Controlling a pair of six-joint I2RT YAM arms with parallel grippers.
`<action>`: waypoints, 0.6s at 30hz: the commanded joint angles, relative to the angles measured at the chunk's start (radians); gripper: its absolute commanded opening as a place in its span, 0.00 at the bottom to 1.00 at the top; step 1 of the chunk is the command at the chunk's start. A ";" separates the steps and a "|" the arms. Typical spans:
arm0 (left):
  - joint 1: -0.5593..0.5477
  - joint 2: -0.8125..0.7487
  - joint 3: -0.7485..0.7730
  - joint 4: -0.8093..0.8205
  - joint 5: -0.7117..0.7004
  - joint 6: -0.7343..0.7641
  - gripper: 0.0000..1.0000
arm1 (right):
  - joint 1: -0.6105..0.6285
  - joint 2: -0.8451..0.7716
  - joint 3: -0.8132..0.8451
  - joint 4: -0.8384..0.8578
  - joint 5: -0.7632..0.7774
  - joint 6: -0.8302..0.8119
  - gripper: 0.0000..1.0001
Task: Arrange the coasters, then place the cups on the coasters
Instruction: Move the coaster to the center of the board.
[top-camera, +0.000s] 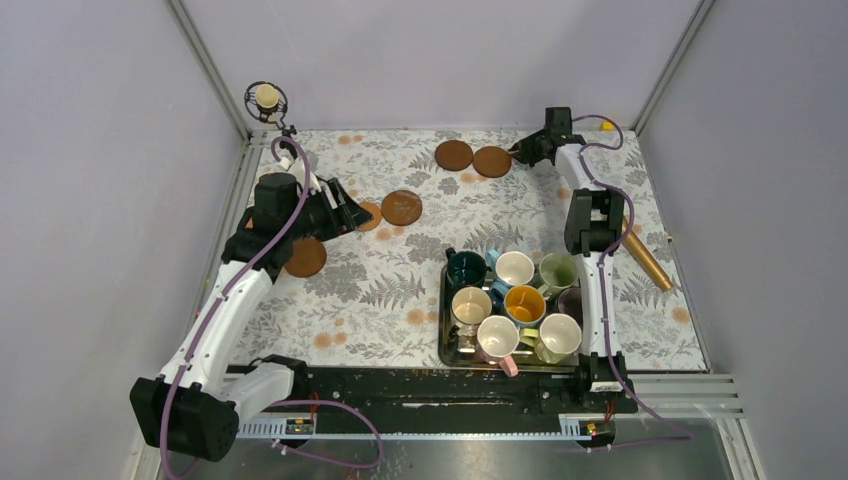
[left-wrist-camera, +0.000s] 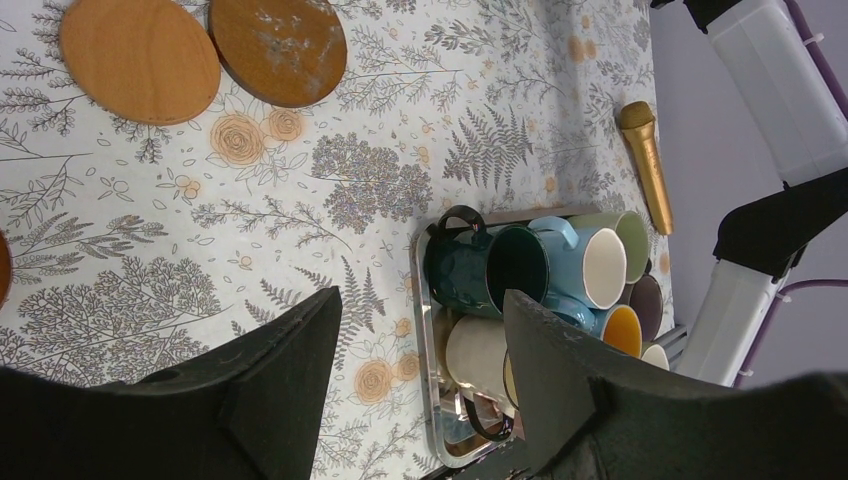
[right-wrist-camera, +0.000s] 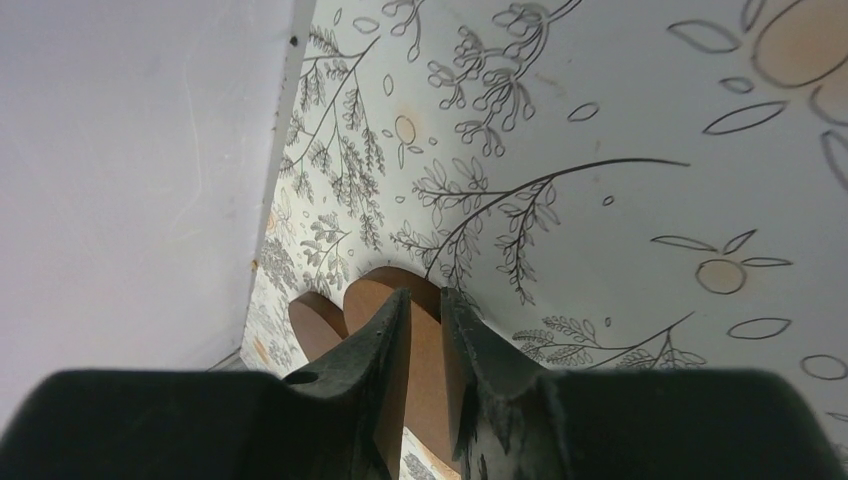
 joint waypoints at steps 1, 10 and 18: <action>0.005 -0.023 0.005 0.055 0.027 -0.011 0.62 | 0.031 -0.024 0.017 -0.028 -0.029 -0.028 0.25; 0.005 -0.031 -0.010 0.055 0.015 -0.009 0.62 | 0.046 -0.012 0.029 -0.032 -0.110 -0.064 0.24; 0.007 -0.023 -0.039 0.080 0.002 -0.034 0.61 | 0.086 -0.036 -0.014 -0.087 -0.148 -0.146 0.25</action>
